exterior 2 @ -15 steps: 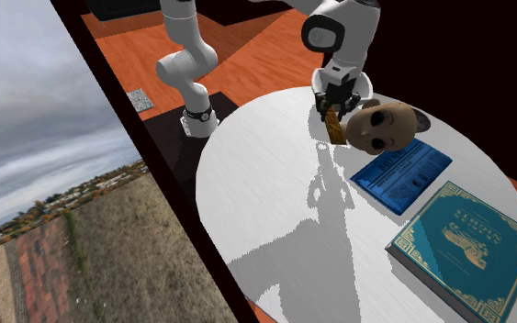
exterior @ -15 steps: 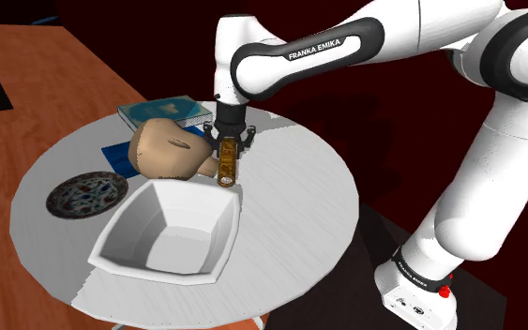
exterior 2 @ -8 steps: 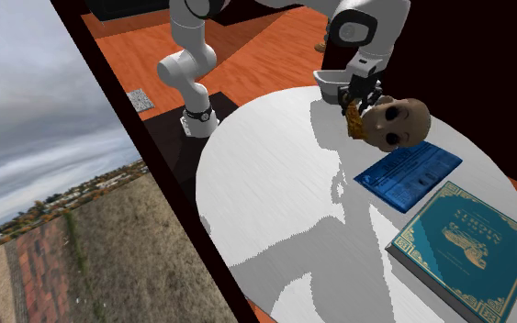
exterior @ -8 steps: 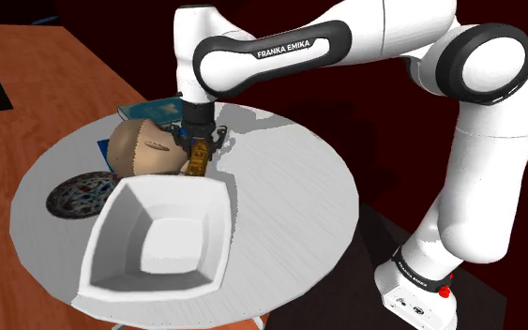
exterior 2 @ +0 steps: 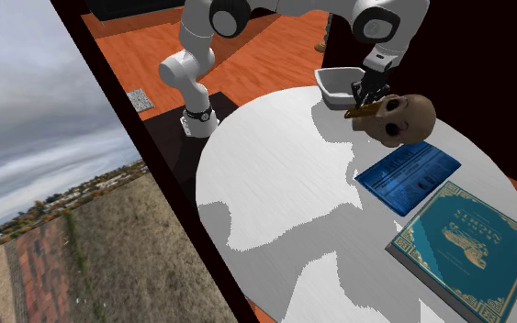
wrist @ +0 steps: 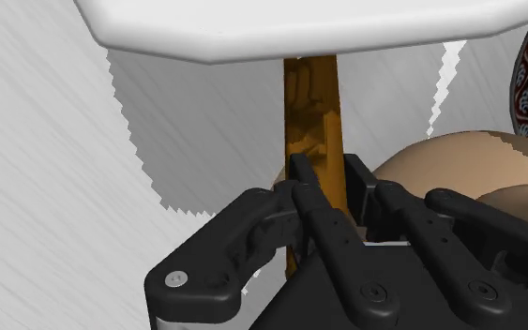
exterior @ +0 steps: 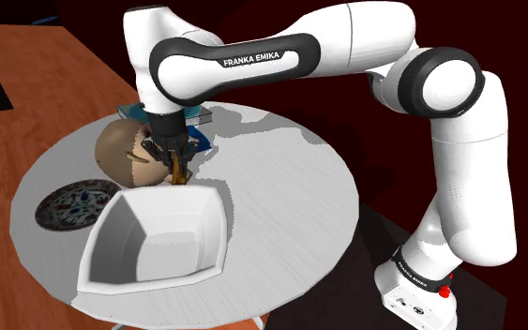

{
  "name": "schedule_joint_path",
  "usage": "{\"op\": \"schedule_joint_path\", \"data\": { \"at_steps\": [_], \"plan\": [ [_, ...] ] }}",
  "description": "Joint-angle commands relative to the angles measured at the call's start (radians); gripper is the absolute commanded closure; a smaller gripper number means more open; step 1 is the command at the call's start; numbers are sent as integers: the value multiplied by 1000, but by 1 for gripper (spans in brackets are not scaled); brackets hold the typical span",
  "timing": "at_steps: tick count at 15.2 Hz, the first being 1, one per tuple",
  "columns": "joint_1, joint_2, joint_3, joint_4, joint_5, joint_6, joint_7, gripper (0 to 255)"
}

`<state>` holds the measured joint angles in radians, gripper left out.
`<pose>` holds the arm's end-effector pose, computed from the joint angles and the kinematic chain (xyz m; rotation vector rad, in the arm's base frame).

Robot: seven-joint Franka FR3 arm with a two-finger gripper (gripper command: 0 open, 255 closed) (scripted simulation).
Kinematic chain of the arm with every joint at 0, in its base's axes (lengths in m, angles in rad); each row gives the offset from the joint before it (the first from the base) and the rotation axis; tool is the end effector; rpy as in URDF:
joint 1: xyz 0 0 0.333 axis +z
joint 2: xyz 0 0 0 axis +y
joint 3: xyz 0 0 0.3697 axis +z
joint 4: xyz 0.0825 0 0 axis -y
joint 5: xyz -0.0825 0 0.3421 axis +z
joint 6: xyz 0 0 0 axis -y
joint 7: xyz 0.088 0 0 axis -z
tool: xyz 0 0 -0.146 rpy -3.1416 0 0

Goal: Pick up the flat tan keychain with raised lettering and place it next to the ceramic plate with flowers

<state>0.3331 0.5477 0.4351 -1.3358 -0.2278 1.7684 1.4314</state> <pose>0.5517 0.4028 0.4467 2.9167 -0.9993 -0.0480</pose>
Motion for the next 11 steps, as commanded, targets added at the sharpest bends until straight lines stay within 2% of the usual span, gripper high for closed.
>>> {"op": "schedule_joint_path", "data": {
  "at_steps": [1, 11],
  "plan": [
    [-3, 31, -1, -18, -6, 124, 1, 255],
    [-8, 68, -8, -98, -27, 236, 15, 255]
  ]
}}
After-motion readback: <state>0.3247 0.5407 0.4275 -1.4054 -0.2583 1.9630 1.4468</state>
